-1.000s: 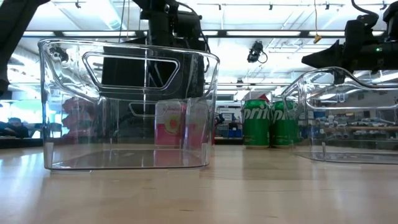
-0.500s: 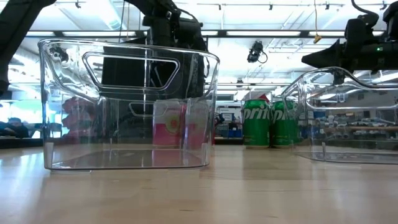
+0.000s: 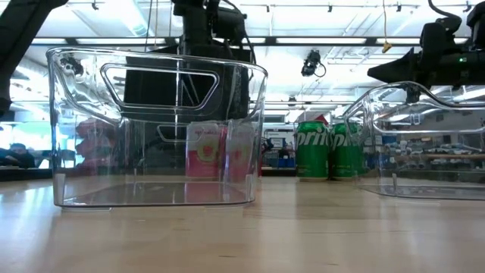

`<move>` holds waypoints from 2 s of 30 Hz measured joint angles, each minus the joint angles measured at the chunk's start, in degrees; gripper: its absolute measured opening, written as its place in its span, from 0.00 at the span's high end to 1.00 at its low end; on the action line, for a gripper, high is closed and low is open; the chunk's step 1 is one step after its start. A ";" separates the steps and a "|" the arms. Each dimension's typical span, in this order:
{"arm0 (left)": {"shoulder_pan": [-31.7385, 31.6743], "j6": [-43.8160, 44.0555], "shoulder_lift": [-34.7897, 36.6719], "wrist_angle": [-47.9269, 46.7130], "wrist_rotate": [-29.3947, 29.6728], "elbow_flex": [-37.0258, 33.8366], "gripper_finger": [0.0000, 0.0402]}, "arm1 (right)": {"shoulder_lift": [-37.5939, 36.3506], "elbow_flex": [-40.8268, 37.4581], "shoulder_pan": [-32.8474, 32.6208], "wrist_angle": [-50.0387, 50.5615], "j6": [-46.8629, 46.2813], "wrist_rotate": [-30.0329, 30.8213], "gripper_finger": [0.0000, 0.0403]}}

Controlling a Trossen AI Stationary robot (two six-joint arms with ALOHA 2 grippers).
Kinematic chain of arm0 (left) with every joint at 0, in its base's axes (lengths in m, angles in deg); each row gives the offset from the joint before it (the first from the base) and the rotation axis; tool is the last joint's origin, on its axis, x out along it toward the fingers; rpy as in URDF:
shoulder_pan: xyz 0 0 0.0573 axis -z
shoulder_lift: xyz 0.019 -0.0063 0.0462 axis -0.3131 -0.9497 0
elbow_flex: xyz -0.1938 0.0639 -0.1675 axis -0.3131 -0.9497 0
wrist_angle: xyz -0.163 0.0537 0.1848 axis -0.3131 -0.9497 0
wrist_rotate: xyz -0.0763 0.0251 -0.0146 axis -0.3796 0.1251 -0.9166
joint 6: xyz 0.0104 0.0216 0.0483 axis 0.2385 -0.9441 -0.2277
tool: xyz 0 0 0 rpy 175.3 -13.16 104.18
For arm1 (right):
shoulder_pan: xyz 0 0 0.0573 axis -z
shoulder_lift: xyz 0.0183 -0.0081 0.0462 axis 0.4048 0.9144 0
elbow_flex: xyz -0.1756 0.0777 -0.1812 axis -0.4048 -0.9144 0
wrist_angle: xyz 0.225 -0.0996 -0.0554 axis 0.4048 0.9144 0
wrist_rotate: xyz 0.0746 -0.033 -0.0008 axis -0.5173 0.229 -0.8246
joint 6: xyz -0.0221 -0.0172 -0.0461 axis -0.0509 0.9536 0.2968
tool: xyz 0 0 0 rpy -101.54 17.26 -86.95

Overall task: Sort soda cans
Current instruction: Put the top left green soda can into the top left transparent bin

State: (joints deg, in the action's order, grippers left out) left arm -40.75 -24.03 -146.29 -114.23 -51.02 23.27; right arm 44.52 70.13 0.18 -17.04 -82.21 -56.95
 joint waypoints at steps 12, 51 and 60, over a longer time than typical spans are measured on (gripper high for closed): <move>0.31 1.43 0.00 -4.73 -5.49 1.52 0.92 | 0.00 0.00 0.00 -0.02 0.00 -0.01 1.00; -5.40 -4.65 -3.19 3.51 -2.39 1.39 0.19 | 0.00 0.00 -0.02 0.07 -1.09 -0.07 1.00; -13.74 -6.33 -3.19 6.68 -2.35 1.41 0.19 | 0.00 0.00 -0.02 0.09 -1.03 -0.07 1.00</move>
State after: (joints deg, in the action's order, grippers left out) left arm -54.49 -30.36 -149.48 -107.55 -53.37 24.69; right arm 44.52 70.13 0.16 -16.96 -83.23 -57.02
